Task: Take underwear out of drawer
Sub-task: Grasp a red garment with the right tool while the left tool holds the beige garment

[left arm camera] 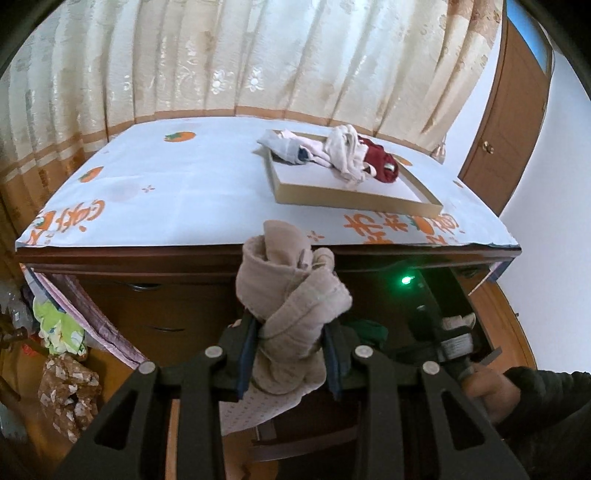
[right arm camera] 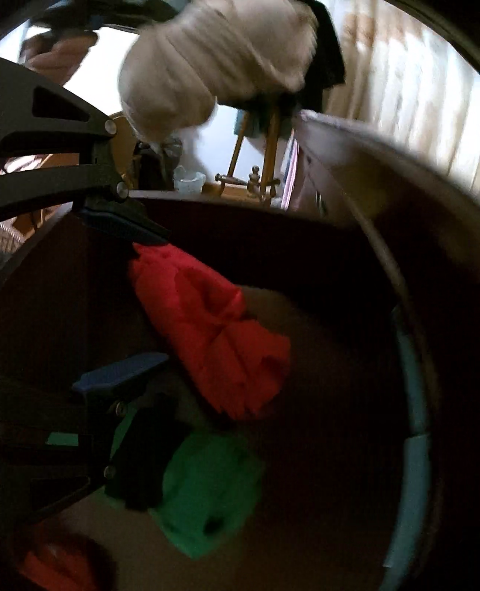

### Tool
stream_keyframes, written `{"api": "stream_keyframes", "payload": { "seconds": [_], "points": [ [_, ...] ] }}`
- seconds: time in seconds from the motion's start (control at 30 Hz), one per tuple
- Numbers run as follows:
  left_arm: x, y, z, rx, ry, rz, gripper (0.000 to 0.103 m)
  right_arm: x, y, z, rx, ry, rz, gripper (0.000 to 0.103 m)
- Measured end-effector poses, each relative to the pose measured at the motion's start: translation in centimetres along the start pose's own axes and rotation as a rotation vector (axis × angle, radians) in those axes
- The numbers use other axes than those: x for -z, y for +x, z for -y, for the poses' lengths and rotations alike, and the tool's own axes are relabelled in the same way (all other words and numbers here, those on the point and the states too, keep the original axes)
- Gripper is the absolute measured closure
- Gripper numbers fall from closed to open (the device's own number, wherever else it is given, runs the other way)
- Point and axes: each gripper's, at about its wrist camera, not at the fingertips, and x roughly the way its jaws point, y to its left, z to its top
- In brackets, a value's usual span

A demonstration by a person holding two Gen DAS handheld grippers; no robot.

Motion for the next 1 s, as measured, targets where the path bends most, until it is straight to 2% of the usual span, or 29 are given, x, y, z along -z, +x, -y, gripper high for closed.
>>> {"api": "stream_keyframes", "payload": {
  "seconds": [0.13,0.3,0.4,0.53,0.57,0.73,0.87,1.0],
  "points": [
    [0.3,-0.2,-1.1,-0.017,-0.020,-0.008,0.072,-0.3,2.5,-1.0,0.084,0.005,-0.018,0.041],
    [0.6,-0.1,-1.9,-0.027,-0.042,-0.013,0.072,-0.9,3.3,-2.5,0.163,-0.007,0.047,0.041],
    [0.6,0.0,-1.9,-0.029,-0.042,-0.016,0.072,-1.7,3.9,-2.8,0.203,-0.001,0.050,0.041],
    [0.5,0.1,-1.7,-0.022,-0.038,-0.017,0.072,-2.3,4.4,-3.7,0.255,-0.065,0.039,0.041],
    [0.5,0.2,-1.6,-0.022,-0.039,-0.017,0.072,-2.4,4.5,-3.9,0.260,-0.081,0.034,0.044],
    [0.3,0.5,-1.2,-0.007,-0.047,-0.024,0.072,-2.1,3.7,-3.7,0.190,-0.130,0.040,0.063],
    [0.0,0.7,-0.7,0.000,-0.040,-0.023,0.072,-0.9,1.5,-3.3,0.148,-0.173,0.062,0.068],
    [-0.5,1.1,-0.1,0.011,-0.032,-0.022,0.072,0.6,-2.5,-3.4,0.109,-0.226,0.114,0.069]
  ]
}}
